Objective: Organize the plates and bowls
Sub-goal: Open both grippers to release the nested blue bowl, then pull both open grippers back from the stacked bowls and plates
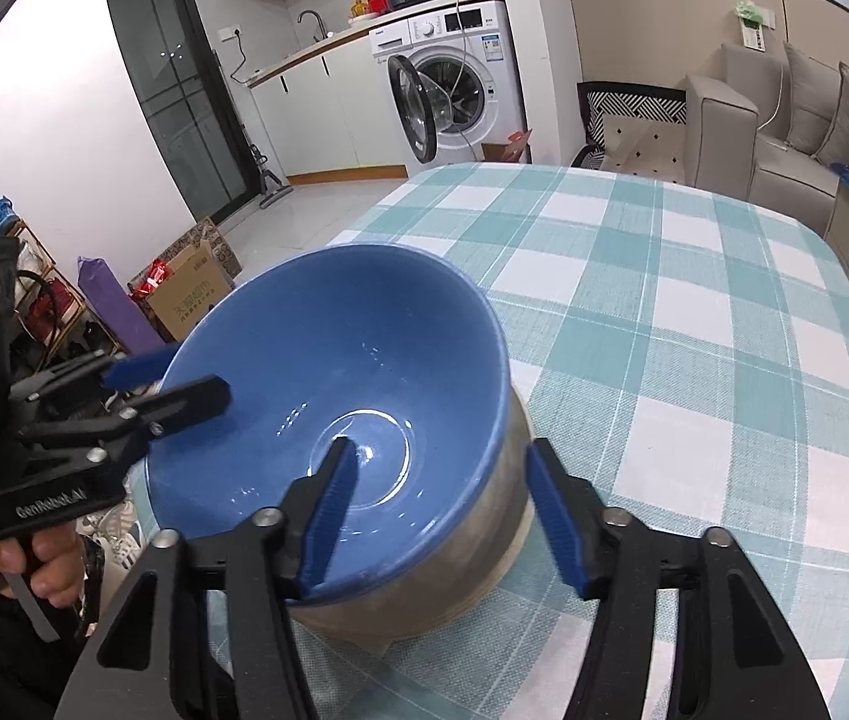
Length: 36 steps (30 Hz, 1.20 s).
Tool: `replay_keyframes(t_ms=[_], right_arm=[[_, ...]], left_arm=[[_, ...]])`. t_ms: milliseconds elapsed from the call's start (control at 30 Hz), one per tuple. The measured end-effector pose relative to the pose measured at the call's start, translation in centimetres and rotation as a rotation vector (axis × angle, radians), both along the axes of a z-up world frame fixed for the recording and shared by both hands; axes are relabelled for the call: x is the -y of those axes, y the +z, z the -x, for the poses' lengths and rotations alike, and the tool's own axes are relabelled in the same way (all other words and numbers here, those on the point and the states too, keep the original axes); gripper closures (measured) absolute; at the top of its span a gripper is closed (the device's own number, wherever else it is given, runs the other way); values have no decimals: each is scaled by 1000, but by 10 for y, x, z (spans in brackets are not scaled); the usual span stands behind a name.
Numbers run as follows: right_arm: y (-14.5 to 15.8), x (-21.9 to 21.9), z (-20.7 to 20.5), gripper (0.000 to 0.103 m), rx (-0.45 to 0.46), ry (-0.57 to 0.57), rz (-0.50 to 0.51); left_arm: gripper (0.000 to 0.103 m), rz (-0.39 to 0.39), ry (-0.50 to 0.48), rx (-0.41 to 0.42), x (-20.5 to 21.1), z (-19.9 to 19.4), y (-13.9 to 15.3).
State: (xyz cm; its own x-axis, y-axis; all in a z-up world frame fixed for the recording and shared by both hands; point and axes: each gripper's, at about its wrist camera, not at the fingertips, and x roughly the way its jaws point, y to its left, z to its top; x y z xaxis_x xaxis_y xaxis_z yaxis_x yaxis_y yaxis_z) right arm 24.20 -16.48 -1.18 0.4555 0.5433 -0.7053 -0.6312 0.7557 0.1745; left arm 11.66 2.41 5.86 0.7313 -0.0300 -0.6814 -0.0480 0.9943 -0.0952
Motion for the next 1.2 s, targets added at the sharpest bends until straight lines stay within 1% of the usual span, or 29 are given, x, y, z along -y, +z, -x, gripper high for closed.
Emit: replay_keyframes(t_ms=[33,100,133,267,333,433,633,833,1000,1133,1200], right_arm=[[1,2,1,29,7,-3,-3],[2,7,3,22,23,-5,-11],[2,10,4,18,32,-10,-15],[3,20,10,14,62,-19,-31],[2,24,15,5,83,-22,-39],[2,32,22,1,119,-21,-61],[1,45,37,1,170,-35,-120],[-3,56,55,1,212,-44,-166],[-10,57,74,1,251,-46,-156],[-16,58,87,0,284,-43,-151],[-18,58,92,0,293,-41,-156]], left_arm=[[22,-12,-4,11,0,2,2],[8,-26,0,47,0,7,4],[5,-35,-5,69,0,11,5],[2,-76,-36,97,1,18,2],[2,-91,-37,97,1,21,-1],[0,-84,-35,113,-2,28,-4],[0,-96,-14,147,-6,43,-8],[0,-77,-14,197,-10,63,-13],[0,-90,-13,216,-8,73,-22],[0,-74,-7,214,-9,79,-32],[0,-78,-5,220,-7,83,-36]])
